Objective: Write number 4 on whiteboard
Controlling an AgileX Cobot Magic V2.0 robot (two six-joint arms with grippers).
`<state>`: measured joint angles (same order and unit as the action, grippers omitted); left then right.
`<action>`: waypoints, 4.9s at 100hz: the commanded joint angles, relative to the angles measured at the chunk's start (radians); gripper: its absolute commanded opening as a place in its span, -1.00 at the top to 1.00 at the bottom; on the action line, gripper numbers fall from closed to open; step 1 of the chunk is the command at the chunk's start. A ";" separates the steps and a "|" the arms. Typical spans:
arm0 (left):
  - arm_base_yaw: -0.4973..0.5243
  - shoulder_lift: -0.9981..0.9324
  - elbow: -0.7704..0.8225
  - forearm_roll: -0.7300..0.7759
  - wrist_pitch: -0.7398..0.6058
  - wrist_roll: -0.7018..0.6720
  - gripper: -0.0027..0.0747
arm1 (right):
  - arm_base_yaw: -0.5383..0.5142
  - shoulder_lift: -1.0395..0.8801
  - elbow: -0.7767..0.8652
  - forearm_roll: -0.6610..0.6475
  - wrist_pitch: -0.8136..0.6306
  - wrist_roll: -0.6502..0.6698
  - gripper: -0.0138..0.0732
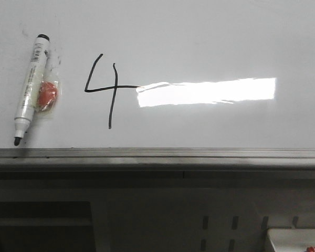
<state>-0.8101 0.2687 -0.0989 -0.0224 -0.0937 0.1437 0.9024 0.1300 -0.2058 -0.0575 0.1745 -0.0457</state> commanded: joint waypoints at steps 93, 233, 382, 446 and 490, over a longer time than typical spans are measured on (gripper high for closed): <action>0.296 -0.071 -0.005 0.015 0.019 0.002 0.98 | -0.005 0.006 -0.024 -0.010 -0.083 -0.008 0.83; 0.831 -0.300 0.138 0.010 0.392 -0.193 0.98 | -0.005 0.006 -0.024 -0.010 -0.083 -0.008 0.83; 0.831 -0.300 0.138 0.010 0.392 -0.193 0.98 | -1.009 -0.066 0.192 -0.010 -0.157 0.128 0.83; 0.831 -0.300 0.138 0.010 0.392 -0.193 0.98 | -1.047 -0.156 0.241 -0.018 0.143 0.124 0.83; 0.831 -0.300 0.138 0.010 0.392 -0.193 0.98 | -1.047 -0.156 0.241 -0.018 0.143 0.124 0.83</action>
<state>0.0175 -0.0060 0.0048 -0.0073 0.3432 -0.0413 -0.1409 -0.0102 0.0102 -0.0608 0.3313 0.0856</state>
